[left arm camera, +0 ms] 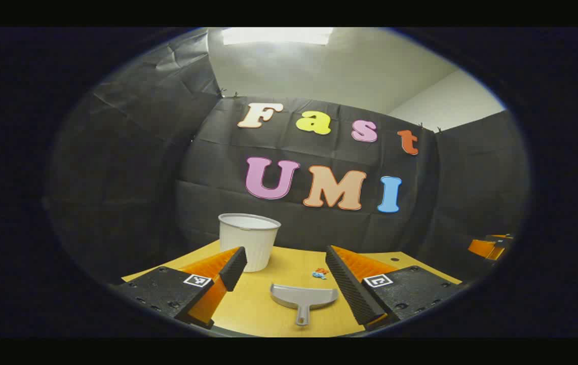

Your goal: Pick up the small broom and dustpan from the desktop, sweep the trash into the dustpan with the broom, and then empty the trash into the garbage bin.

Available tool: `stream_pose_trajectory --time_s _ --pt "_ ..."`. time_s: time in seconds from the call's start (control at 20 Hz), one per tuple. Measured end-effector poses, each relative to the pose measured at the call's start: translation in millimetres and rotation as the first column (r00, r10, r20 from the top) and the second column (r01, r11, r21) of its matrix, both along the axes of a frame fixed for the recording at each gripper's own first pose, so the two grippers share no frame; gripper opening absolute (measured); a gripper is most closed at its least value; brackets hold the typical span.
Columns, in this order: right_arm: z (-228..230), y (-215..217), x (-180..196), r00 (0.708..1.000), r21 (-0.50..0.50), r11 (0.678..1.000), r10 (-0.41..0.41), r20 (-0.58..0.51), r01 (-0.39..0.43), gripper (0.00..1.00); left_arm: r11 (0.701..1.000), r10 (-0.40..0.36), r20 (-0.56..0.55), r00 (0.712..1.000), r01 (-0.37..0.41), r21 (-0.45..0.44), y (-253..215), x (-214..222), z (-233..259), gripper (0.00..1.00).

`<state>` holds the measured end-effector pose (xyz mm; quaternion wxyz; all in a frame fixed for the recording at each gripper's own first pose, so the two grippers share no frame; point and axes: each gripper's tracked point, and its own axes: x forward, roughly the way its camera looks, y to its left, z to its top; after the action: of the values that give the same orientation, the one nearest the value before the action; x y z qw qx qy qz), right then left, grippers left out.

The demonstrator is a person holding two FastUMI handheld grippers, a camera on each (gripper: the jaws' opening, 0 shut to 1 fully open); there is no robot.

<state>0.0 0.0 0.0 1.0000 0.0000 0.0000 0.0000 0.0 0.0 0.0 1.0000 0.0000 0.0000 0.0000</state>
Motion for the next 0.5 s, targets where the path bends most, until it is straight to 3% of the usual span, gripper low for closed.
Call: stream_pose_trajectory --time_s 0.5 --pt "-11.7 7.1 7.5 0.998 0.040 0.998 0.043 -0.044 -0.041 0.92 1.000 0.024 -0.061 0.998 -0.023 0.007 -21.7 1.5 -19.6 0.93"
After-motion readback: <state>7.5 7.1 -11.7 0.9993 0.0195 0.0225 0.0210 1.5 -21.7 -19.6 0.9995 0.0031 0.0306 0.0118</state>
